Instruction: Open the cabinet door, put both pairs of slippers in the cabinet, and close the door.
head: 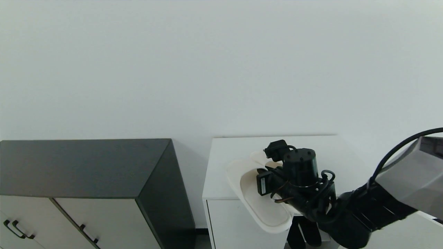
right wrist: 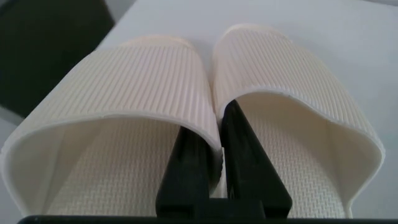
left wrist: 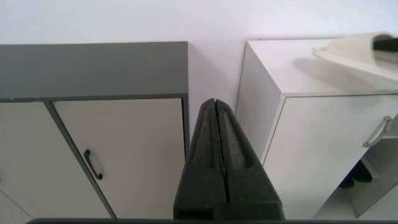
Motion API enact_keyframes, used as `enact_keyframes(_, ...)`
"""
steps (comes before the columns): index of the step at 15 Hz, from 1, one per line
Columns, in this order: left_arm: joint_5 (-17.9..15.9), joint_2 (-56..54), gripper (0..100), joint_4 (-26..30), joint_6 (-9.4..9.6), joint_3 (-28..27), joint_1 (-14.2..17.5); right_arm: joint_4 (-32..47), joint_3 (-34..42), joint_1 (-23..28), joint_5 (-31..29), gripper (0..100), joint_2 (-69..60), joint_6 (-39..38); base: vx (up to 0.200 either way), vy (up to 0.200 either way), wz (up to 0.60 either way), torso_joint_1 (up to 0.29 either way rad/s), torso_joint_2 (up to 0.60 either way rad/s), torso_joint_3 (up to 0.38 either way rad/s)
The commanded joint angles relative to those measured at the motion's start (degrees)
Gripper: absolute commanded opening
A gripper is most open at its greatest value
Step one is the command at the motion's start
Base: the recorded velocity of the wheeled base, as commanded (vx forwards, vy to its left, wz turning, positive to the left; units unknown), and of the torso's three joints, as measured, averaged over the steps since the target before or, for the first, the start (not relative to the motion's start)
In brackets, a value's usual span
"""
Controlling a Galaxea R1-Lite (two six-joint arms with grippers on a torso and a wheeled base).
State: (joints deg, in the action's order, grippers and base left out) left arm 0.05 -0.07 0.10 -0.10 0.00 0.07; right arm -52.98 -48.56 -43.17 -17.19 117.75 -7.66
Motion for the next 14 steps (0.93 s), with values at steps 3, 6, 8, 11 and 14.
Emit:
enact_keyframes(3, -0.05, 0.07, 0, -0.01, 0.01, 0.0, 0.01, -0.11, 2.41, -2.1, -0.39, 0, -4.46, 0.98, 0.0, 0.0, 0.0, 0.0, 0.0, 0.0)
enact_keyframes(6, -0.14, 0.07, 0, -0.01, -0.08, 0.0, 0.01, -0.9, 3.29, -2.1, -0.39, 0, -4.37, 0.98, -0.133, 0.0, 0.0, 0.003, 0.0, 0.003)
enact_keyframes(8, -0.14, 0.07, 0, -0.01, -0.08, 0.0, 0.01, -0.9, 3.2, -2.1, -0.39, 0, -4.28, 1.06, -0.2, 0.0, 0.0, 0.002, 0.0, 0.007)
enact_keyframes(11, -0.14, 0.07, 0, -0.01, -0.08, 0.0, 0.01, -0.98, 3.2, -2.1, -0.39, 0, -4.02, 1.06, -0.2, 0.0, 0.0, 0.012, 0.01, 0.001)
enact_keyframes(14, -0.14, 0.07, 0, -0.01, -0.08, 0.0, 0.01, -0.98, 3.29, -2.1, -0.39, 0, -4.02, 1.06, -0.2, 0.0, 0.0, -0.006, 0.0, 0.005)
